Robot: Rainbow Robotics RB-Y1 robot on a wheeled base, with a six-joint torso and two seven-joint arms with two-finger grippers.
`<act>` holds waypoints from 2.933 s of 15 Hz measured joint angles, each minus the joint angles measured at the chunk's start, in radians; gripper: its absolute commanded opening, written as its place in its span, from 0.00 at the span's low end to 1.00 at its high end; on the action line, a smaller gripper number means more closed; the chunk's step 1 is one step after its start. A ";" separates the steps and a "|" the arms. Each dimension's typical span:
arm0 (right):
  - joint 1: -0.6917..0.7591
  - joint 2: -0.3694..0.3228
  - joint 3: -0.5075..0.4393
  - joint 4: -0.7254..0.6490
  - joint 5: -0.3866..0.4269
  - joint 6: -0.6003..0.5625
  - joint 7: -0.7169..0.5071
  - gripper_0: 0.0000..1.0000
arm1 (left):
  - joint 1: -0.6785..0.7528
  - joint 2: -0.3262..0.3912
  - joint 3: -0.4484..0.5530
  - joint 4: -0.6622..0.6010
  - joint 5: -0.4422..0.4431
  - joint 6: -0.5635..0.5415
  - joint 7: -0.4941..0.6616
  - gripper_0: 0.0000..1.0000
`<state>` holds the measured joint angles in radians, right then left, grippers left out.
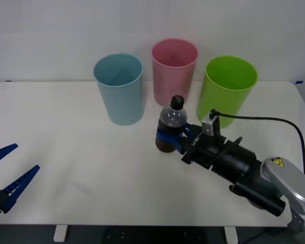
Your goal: Grasp the object on the table and drop it into the matching bin: aluminum can to the light blue bin, PET bottle to the pink bin.
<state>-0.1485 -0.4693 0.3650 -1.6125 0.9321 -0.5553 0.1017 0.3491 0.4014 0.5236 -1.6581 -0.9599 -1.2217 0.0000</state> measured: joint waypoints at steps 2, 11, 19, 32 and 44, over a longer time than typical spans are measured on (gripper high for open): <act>0.000 -0.001 -0.039 -0.046 0.015 0.002 -0.054 0.00 | 0.000 0.000 0.000 0.000 0.000 0.000 0.000 1.00; -0.108 -0.064 -0.160 -0.149 0.046 -0.005 -0.337 0.00 | 0.000 0.000 0.000 0.000 0.000 0.000 0.000 1.00; -0.402 -0.092 -0.157 0.094 0.070 -0.005 -0.381 0.00 | 0.000 0.000 0.000 0.000 0.000 0.000 0.000 1.00; -0.795 0.058 -0.133 0.633 0.193 0.119 -0.331 0.01 | 0.000 0.000 0.000 0.000 0.000 0.000 0.000 1.00; -0.801 0.118 -0.132 0.666 0.258 0.284 -0.265 0.78 | 0.000 0.000 0.000 0.000 0.000 0.000 0.000 1.00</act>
<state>-0.9495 -0.3512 0.2331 -0.9464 1.1905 -0.2715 -0.1631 0.3491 0.4014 0.5236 -1.6581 -0.9599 -1.2217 0.0000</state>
